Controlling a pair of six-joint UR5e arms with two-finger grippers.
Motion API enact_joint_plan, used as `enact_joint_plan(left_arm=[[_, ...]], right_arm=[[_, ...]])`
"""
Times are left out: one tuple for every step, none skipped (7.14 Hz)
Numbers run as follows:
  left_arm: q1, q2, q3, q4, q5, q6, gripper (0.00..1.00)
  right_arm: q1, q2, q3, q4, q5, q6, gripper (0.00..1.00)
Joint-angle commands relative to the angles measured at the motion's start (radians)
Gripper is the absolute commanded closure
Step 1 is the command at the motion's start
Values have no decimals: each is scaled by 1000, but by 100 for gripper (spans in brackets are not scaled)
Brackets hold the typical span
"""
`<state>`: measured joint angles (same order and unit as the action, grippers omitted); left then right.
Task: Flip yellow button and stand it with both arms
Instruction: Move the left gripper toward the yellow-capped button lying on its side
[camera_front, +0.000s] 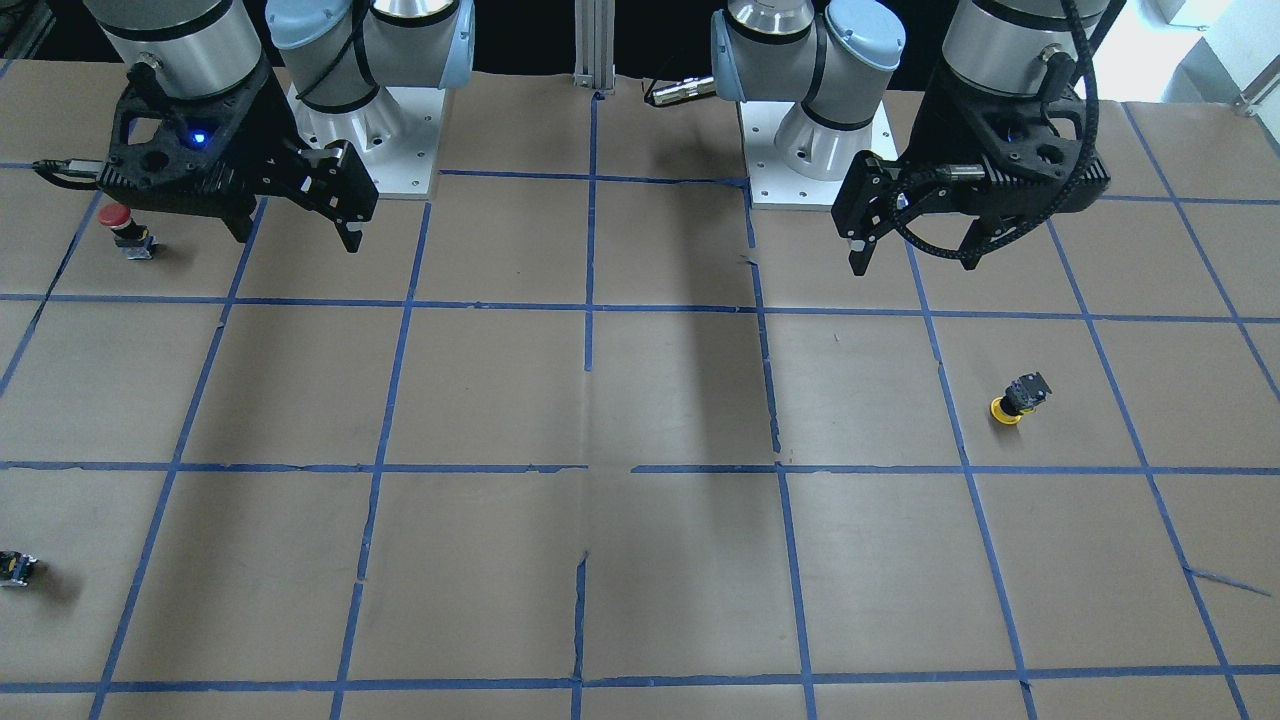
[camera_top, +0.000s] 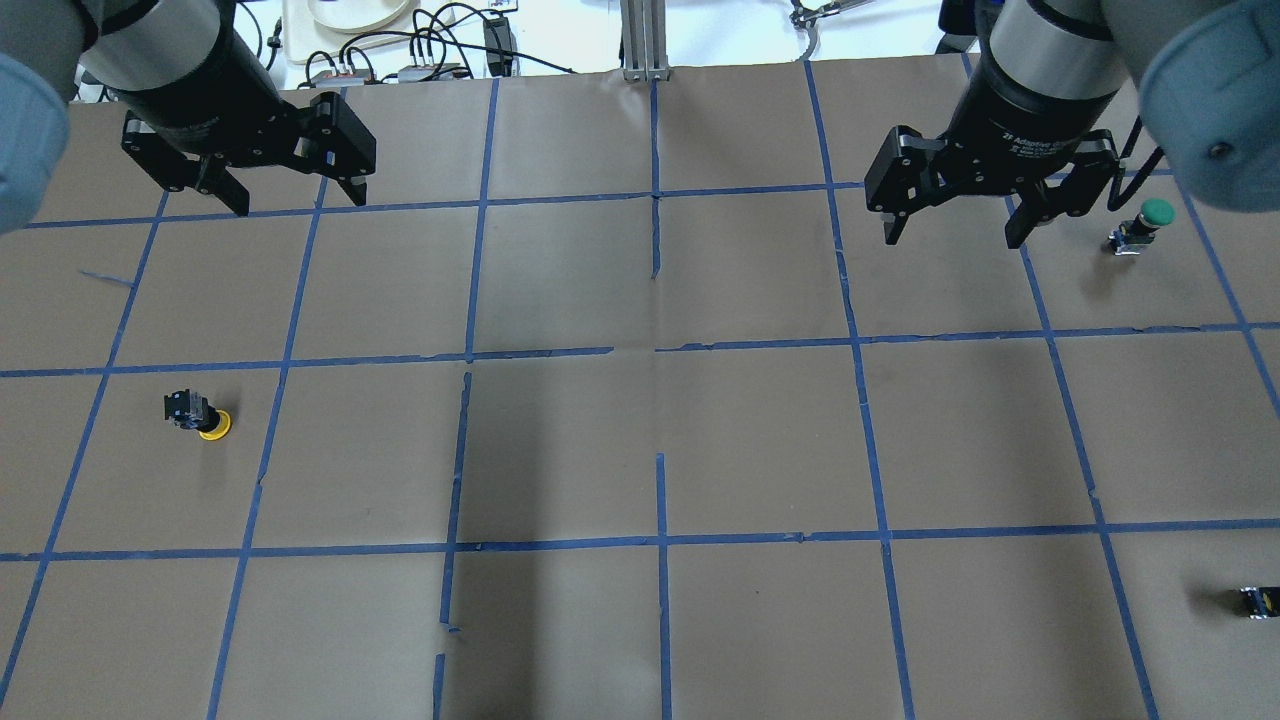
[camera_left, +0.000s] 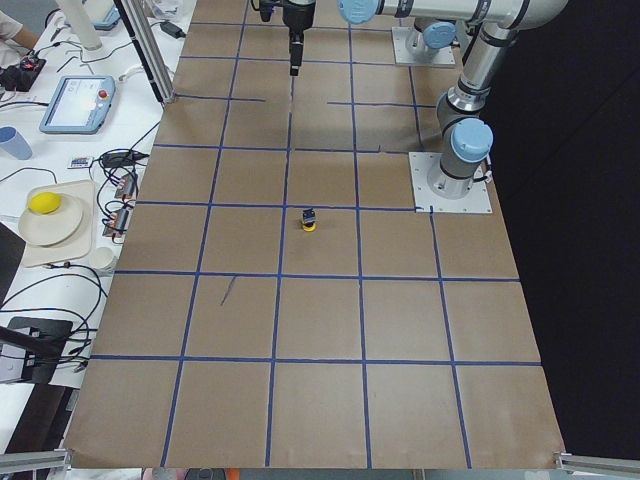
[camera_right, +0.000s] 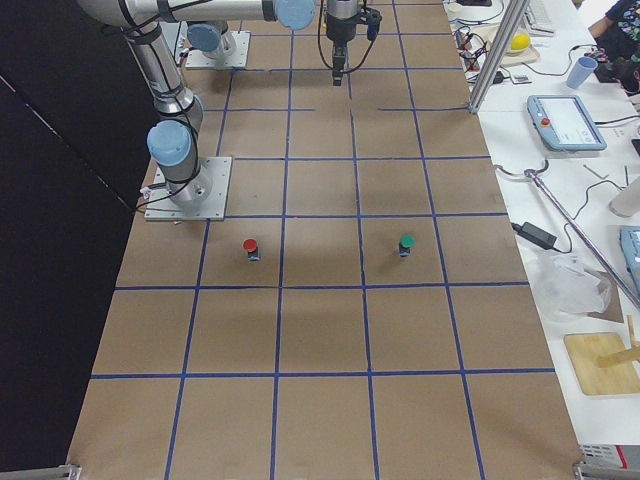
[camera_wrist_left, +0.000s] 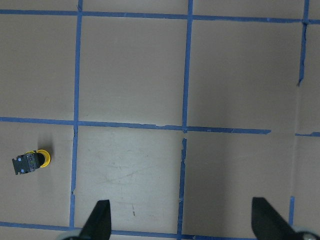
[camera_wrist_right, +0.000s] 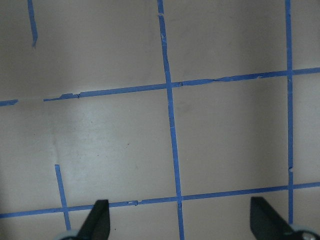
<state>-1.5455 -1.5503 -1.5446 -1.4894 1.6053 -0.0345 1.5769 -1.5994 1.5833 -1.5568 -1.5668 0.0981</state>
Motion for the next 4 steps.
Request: enact_joint_plan(left_arm=[[-1, 1, -2, -8, 4, 1, 0], [-1, -1, -9, -9, 8, 10, 0], [2, 4, -32, 3, 8, 5, 0], [13, 9, -55, 23, 8, 8, 0]], right_arm=[[0, -1, 1, -2, -2, -1, 0], [0, -2, 1, 0, -2, 0, 0], [0, -5, 1, 0, -1, 0, 0], [0, -7, 1, -2, -1, 3, 0]])
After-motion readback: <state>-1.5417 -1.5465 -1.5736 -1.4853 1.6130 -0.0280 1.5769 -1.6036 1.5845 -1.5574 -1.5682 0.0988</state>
